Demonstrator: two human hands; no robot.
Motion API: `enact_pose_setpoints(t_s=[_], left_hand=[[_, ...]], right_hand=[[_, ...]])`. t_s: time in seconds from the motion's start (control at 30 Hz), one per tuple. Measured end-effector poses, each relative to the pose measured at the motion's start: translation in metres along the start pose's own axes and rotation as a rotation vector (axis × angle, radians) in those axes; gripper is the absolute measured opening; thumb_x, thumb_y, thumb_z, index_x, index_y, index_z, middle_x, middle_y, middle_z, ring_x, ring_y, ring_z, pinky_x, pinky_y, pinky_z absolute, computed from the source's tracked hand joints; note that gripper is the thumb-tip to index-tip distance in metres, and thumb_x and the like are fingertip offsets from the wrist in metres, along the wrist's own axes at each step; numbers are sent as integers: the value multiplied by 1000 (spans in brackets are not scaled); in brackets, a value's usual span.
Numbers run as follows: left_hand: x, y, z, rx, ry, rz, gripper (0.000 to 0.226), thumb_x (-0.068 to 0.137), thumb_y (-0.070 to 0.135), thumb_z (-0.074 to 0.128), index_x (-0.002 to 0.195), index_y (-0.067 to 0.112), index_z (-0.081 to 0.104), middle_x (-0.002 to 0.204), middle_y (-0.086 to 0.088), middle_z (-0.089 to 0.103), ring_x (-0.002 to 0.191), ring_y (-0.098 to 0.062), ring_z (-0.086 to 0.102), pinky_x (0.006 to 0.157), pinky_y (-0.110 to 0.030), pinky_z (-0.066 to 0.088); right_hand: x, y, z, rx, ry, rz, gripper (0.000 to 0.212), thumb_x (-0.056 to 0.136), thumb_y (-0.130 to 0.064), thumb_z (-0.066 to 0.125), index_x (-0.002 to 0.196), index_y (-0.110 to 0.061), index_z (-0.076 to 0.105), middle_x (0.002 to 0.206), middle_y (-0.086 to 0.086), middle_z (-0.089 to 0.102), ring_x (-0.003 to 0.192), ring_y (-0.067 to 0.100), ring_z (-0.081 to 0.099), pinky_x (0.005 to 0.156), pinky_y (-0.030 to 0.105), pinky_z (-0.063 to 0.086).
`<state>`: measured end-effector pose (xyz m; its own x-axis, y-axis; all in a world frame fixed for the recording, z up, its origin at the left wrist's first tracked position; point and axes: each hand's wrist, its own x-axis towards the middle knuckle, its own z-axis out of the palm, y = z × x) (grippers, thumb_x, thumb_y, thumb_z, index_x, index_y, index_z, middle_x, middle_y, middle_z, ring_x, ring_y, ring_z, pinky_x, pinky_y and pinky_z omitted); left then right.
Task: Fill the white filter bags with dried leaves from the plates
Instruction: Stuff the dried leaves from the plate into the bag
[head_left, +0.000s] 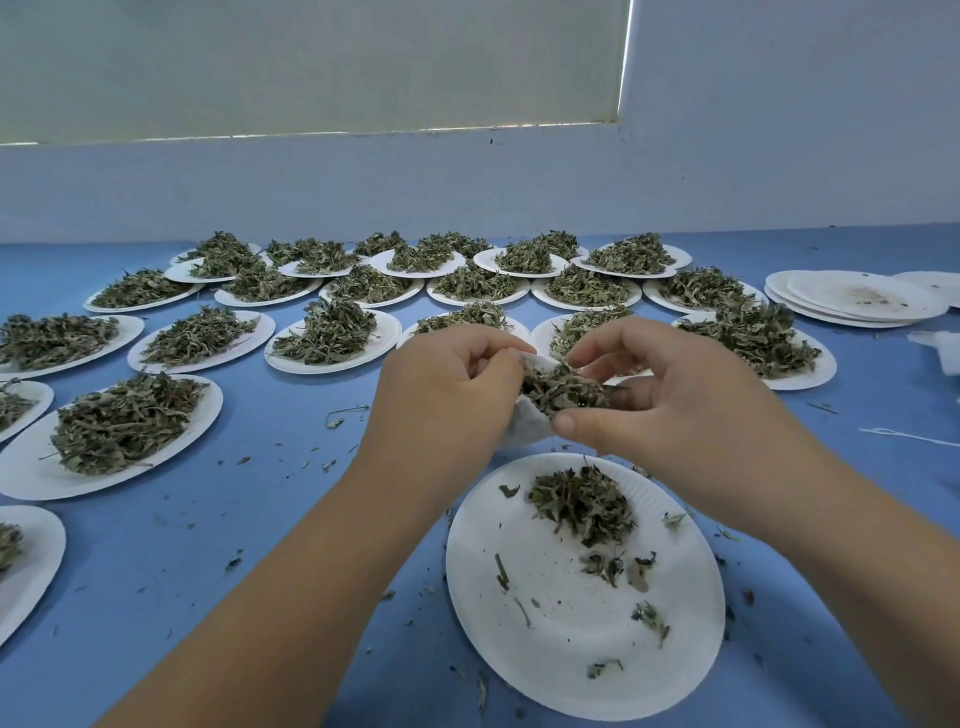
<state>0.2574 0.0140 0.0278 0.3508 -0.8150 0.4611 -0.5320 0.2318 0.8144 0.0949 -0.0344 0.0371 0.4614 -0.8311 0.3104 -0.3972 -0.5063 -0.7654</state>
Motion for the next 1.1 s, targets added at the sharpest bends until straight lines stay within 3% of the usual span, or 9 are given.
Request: enact_pose_setpoints(t_s=[0.1, 0.23, 0.47, 0.77, 0.87, 0.97, 1.1], left_hand=[[-2, 0, 2, 42, -5, 56, 28, 89, 11, 58, 75, 29, 72, 44, 6, 47, 41, -3, 37, 42, -12, 29], [-4, 0, 4, 71, -4, 98, 27, 89, 10, 57, 76, 30, 71, 45, 8, 46, 40, -3, 36, 41, -11, 28], [-5, 0, 3, 93, -2, 115, 28, 89, 9, 57, 76, 30, 71, 44, 9, 44, 41, -4, 36, 41, -12, 29], [-7, 5, 5, 29, -49, 105, 31, 91, 9, 57, 76, 32, 71, 42, 12, 43, 40, -4, 35, 42, -11, 28], [-8, 6, 7, -6, -68, 82, 27, 91, 10, 57, 80, 29, 73, 43, 9, 42, 41, -4, 36, 44, -25, 44], [-10, 9, 9, -63, -101, 37, 27, 91, 9, 58, 82, 27, 76, 49, -2, 52, 51, -15, 48, 59, -46, 57], [-11, 11, 11, -106, -108, 19, 29, 90, 7, 59, 81, 30, 75, 68, -11, 68, 63, -29, 62, 55, -31, 58]], right_hand=[[-2, -1, 3, -34, 50, -55, 25, 68, -31, 81, 85, -38, 65, 83, -14, 63, 68, 6, 60, 69, 26, 54], [-2, -2, 4, -83, 66, -102, 26, 69, -31, 80, 85, -44, 64, 85, -17, 60, 71, -1, 54, 66, 14, 47], [-5, -6, 1, -88, 52, -148, 30, 65, -40, 73, 92, -48, 64, 89, -19, 59, 73, 1, 53, 68, 19, 46], [-6, -4, 5, -113, 143, -206, 17, 73, -26, 77, 81, -40, 72, 75, -14, 62, 73, 5, 55, 61, 12, 41], [-6, -4, 5, -129, 163, -193, 13, 73, -26, 76, 80, -37, 74, 73, -14, 63, 71, 4, 56, 62, 15, 45], [-7, -6, 7, -187, 174, -193, 10, 76, -24, 76, 78, -34, 76, 71, -13, 63, 69, 5, 56, 61, 20, 46], [-7, -8, 10, -239, 169, -190, 8, 77, -25, 77, 78, -32, 74, 70, -12, 62, 66, 6, 57, 60, 22, 46]])
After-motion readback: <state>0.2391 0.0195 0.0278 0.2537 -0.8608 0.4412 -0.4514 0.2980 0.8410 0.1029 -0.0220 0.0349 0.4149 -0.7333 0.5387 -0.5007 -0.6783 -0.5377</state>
